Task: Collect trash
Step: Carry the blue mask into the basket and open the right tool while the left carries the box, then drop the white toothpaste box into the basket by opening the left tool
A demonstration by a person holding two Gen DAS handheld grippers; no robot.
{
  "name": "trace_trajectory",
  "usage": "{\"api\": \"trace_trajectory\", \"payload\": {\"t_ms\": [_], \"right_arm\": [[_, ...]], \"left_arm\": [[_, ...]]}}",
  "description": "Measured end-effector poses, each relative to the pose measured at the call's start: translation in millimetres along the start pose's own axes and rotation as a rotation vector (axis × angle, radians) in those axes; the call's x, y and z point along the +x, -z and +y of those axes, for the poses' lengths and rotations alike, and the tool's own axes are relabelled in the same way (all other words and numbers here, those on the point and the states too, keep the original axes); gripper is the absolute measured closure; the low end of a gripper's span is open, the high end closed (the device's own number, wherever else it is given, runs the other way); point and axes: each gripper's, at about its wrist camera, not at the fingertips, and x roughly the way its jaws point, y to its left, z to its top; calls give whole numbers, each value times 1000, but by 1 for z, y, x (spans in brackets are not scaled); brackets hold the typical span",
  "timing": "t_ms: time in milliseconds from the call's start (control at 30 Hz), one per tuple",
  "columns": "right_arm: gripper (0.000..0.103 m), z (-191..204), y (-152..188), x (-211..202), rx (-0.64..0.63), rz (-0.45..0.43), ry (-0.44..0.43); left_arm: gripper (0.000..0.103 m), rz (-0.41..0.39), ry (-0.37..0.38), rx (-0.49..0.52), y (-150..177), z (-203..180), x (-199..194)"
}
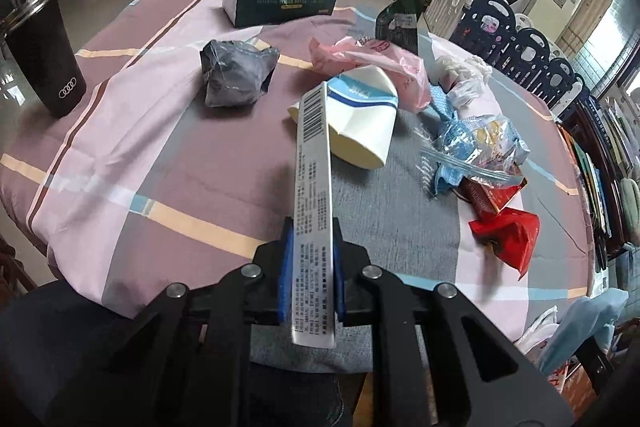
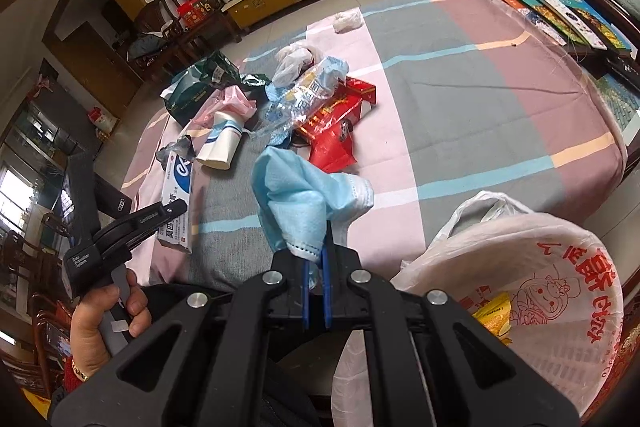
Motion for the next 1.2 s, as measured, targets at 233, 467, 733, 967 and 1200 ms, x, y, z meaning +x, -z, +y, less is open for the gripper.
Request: {"api": "trace_trajectory", "payload": {"t_ms": [233,467,733,967,1200], "right_arm": [[97,-7,-12,-40,-15,-85,7],[97,-40,14,-59,-18,-13,109],[54,-119,61,-49,226,202,259],[43,-144,45,-93,361,10,318],[41,-150,42,-92,381,-6,318]], "left_arm": [[86,-76,100,19,0,-8,-52],[86,-47,264,96,22,-39,-85],[86,71,423,284,72,-102,-90],[86,206,623,546,134,-169,-95],[68,309,685,747,181,-206,-94]]}}
